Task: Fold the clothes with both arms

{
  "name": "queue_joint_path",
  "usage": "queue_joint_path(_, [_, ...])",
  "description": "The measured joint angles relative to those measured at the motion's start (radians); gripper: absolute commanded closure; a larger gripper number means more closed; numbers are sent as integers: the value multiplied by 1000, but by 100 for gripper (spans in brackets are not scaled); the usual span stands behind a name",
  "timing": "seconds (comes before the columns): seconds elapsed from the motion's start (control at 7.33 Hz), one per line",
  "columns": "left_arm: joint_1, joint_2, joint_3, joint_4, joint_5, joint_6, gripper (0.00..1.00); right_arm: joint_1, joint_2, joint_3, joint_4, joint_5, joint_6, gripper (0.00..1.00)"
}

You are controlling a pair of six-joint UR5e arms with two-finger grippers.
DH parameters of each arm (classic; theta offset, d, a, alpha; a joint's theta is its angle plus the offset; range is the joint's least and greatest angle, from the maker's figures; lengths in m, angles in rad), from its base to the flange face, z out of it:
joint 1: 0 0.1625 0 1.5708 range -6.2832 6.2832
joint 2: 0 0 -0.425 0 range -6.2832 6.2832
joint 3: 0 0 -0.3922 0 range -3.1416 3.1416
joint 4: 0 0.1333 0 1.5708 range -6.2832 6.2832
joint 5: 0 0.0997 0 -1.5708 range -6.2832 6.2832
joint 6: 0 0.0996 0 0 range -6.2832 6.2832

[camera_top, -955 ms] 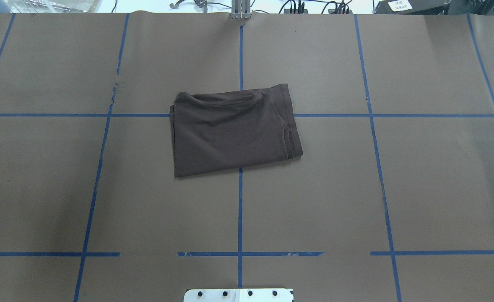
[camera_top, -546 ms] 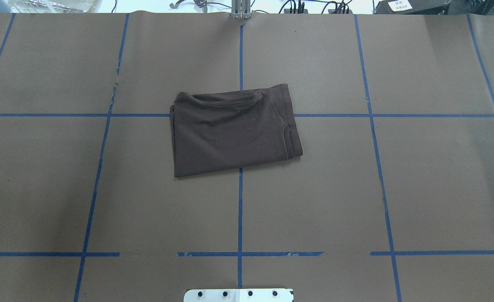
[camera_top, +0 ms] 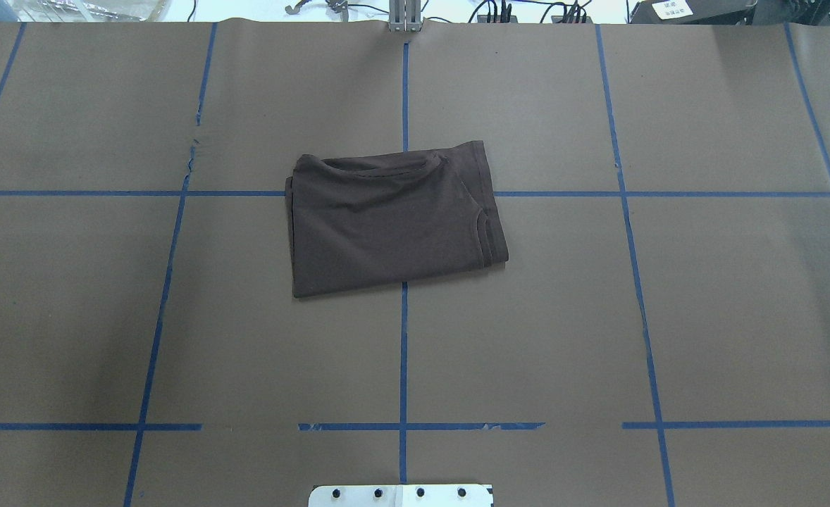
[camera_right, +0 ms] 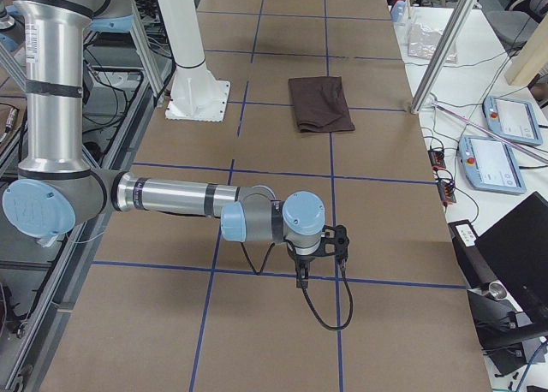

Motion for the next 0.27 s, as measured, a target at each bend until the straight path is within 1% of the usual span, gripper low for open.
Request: queue_joint_path(0.27, [0,0,-6,1,-1,0,0,0,-1,-3,1,1,0,0])
